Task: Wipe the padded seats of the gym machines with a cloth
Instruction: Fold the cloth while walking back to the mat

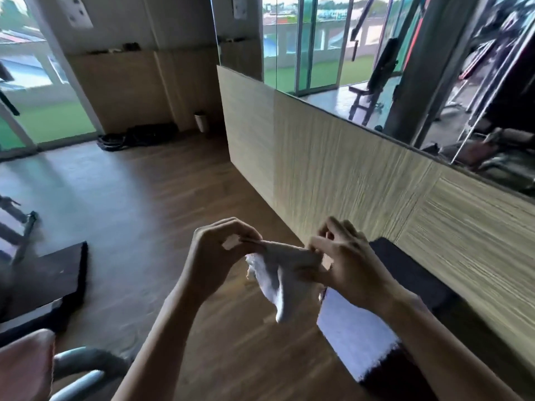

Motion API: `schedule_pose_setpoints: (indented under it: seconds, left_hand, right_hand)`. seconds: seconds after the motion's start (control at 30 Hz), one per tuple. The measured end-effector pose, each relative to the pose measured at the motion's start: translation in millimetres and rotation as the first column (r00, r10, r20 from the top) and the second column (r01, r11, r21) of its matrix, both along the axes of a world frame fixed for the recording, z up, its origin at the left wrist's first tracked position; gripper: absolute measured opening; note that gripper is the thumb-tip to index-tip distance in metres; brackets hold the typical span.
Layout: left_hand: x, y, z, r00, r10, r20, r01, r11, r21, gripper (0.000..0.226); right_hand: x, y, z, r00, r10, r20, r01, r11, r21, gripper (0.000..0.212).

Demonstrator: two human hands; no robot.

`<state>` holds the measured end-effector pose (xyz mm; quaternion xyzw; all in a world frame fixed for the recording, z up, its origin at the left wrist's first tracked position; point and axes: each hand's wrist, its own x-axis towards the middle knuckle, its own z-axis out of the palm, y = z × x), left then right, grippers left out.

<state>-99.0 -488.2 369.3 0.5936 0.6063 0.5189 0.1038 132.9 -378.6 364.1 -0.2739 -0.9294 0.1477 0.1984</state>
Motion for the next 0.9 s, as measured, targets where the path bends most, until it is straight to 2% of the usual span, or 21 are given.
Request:
schedule_pose_setpoints:
  seconds: [0.1,0.23,0.33,0.37,0.43,0.53,0.6,0.7,0.8,0.83,0.9]
  left_hand:
    - [-8,51,3,0.998,-0.057,0.026,0.057,0.998,0.013,0.018]
    - [-5,125,13,0.969,-0.134,0.209,0.134,0.991,0.013,0.015]
    - [0,177,6,0.960,-0.076,0.269,0.079,0.997,-0.002,0.003]
    - [3,193,-1,0.963,-0.054,0.265,0.061,0.998,-0.018,0.002]
    - [14,218,-19,0.945,-0.077,0.317,0.114,0.988,-0.102,0.008]
    - [38,250,-39,0.847,-0.164,0.506,0.297,0.935,-0.193,0.007]
    - [47,273,-49,0.827,-0.178,0.534,0.343,0.912,-0.227,0.010]
    - [57,306,-64,0.748,-0.208,0.631,0.494,0.808,-0.319,0.038]
    - [65,329,-89,0.656,-0.123,0.745,0.614,0.661,-0.431,0.025]
    - [66,335,-98,0.617,-0.100,0.781,0.646,0.632,-0.429,0.022]
    - [64,349,-113,0.599,-0.148,0.787,0.681,0.612,-0.403,0.014]
  right_hand:
    - [0,47,15,0.997,-0.064,-0.033,0.066,0.997,0.049,0.031]
    - [18,111,39,0.986,-0.129,-0.102,0.111,0.980,-0.166,0.025]
    - [43,157,39,0.977,-0.172,-0.128,0.131,0.950,-0.283,0.029]
    - [51,169,35,0.970,-0.188,-0.153,0.133,0.941,-0.312,0.026]
    - [59,186,22,0.955,-0.217,-0.203,0.127,0.915,-0.383,0.033]
    - [64,200,-6,0.874,-0.354,-0.334,0.151,0.850,-0.505,0.038]
    - [69,209,-25,0.789,-0.487,-0.374,0.236,0.803,-0.547,0.033]
    - [75,216,-46,0.697,-0.618,-0.362,0.357,0.738,-0.573,0.023]
    - [75,224,-65,0.623,-0.707,-0.334,0.452,0.674,-0.584,0.020]
    - [77,228,-71,0.599,-0.737,-0.312,0.498,0.648,-0.576,0.019]
    - [81,234,-80,0.553,-0.791,-0.260,0.582,0.591,-0.559,0.020]
